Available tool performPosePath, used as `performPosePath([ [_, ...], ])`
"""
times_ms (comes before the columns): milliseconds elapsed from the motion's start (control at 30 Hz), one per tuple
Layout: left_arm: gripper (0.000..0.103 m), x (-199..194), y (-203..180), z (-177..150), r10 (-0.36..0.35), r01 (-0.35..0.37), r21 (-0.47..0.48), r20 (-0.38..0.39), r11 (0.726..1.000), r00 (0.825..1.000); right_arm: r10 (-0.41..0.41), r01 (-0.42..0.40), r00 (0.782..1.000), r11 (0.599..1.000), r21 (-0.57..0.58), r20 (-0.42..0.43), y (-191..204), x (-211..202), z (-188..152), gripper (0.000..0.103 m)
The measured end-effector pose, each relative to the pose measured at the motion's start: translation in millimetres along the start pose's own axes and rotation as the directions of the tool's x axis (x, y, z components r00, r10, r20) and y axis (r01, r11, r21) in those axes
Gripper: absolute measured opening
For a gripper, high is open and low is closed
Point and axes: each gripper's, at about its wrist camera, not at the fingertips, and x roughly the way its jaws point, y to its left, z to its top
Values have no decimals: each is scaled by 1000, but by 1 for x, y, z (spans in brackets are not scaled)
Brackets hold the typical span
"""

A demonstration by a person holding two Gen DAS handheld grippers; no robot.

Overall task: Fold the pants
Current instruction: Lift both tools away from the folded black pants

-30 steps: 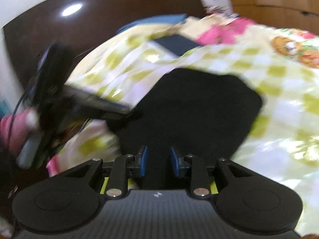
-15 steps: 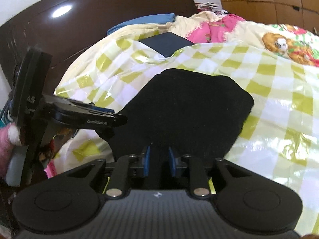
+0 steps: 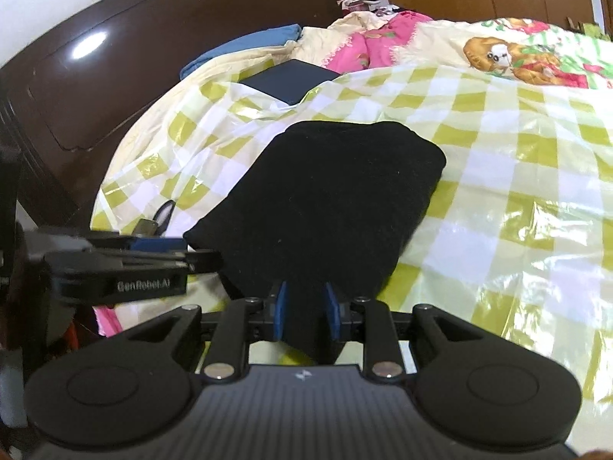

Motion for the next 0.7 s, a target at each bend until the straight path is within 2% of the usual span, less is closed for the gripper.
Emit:
performPosePath([
  [133, 65, -11, -11, -10, -1, 1, 4, -5, 1000, 1000, -13, 12, 1000, 1000, 16, 11, 1, -11, -5, 28],
  [300, 77, -23, -26, -21, 1, -1, 43, 2, 999, 1000, -37, 37, 999, 999, 32, 10, 3, -22, -16, 32],
  [400, 79, -29, -33, -26, 25, -26, 76, 7, 997, 1000, -40, 40, 999, 998, 45, 2, 5, -27, -23, 33],
  [700, 89, -47, -33, -37, 17, -20, 97, 26, 995, 1000, -74, 73, 997, 994, 87, 8, 14, -38, -33, 42],
])
